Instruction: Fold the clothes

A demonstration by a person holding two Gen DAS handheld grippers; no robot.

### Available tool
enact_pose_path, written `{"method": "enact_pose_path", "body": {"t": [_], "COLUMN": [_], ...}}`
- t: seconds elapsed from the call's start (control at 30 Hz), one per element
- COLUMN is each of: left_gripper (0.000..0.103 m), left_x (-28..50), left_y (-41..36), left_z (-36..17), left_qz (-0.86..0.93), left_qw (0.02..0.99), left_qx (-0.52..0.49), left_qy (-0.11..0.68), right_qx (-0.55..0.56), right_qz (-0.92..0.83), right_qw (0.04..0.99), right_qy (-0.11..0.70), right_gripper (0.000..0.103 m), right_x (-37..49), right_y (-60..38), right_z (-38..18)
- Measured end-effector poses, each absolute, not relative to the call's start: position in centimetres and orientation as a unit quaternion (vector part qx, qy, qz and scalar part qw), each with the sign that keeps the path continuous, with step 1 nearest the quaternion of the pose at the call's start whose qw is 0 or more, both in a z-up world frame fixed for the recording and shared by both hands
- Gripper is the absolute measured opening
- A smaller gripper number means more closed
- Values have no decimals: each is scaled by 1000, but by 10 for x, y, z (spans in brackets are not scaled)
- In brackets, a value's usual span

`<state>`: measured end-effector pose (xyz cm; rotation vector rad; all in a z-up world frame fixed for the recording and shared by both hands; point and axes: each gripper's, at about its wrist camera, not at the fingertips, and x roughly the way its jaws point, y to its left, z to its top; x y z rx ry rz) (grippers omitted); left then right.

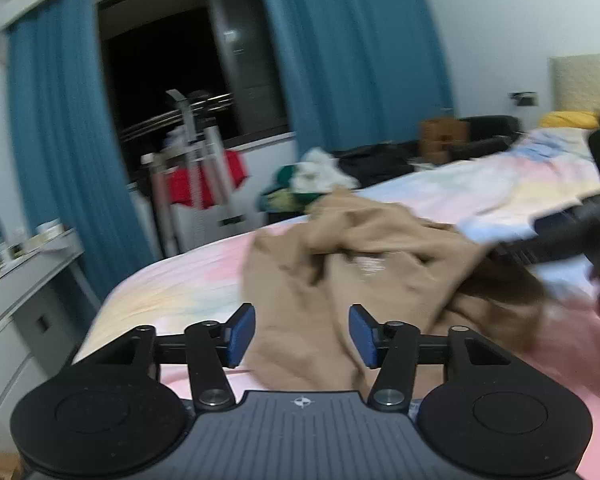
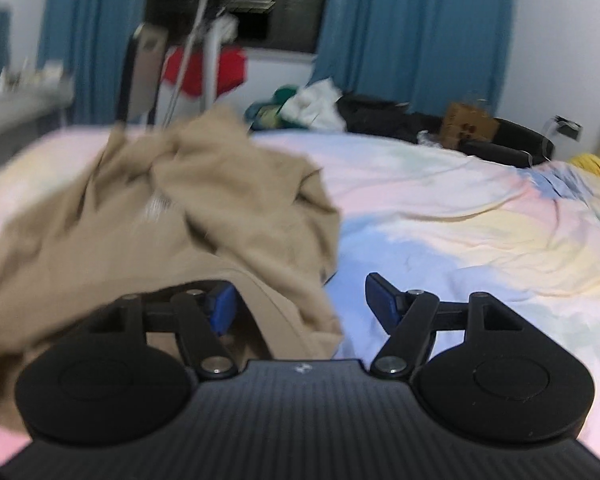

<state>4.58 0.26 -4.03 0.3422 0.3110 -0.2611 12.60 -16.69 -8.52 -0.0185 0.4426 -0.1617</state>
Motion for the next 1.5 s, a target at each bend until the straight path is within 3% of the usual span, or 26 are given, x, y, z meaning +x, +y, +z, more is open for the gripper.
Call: {"method": "enact_pose_path", "body": {"t": [0.13,0.53,0.8,0.93,1.0,1.07,1.1,1.17,1.5], "left_gripper": [68,77,77,66,46,12,8,4,3], "left_x": [50,98,100,93,90,93,94,92,68], "left_y": [-24,-81,-83,-82,-82,-79,-76,-68,-35], "left_z": [-54,-85,-105,-111,-111,-108,-104,-94,-36], "left_qz": [-165,-160,-173,-184,-177,-169,-168,-158,-151], "left_qw": [949,938,917,903,902,905,910,922,957], "left_qx": [213,238,281,312,320,311,295,267,166], "left_qy": [161,195,226,233,228,234,239,234,184], "right_qx": [40,99,87,101,108,106,104,101,30], "right_qz": [-85,-42,-38,-37,-35,-30,-25,-14,44], "right_qw": [976,986,976,967,965,964,963,961,960], "right_qy": [196,125,195,230,236,242,246,256,276], "right_gripper": [69,69,69,69,69,69,69,69,69], "right_x": [121,108,121,124,123,123,123,123,117], "right_y": [-180,-184,-184,-189,-191,-190,-189,-187,-160], "right_z": [-77,-63,-73,-79,-80,-82,-83,-85,-88]}}
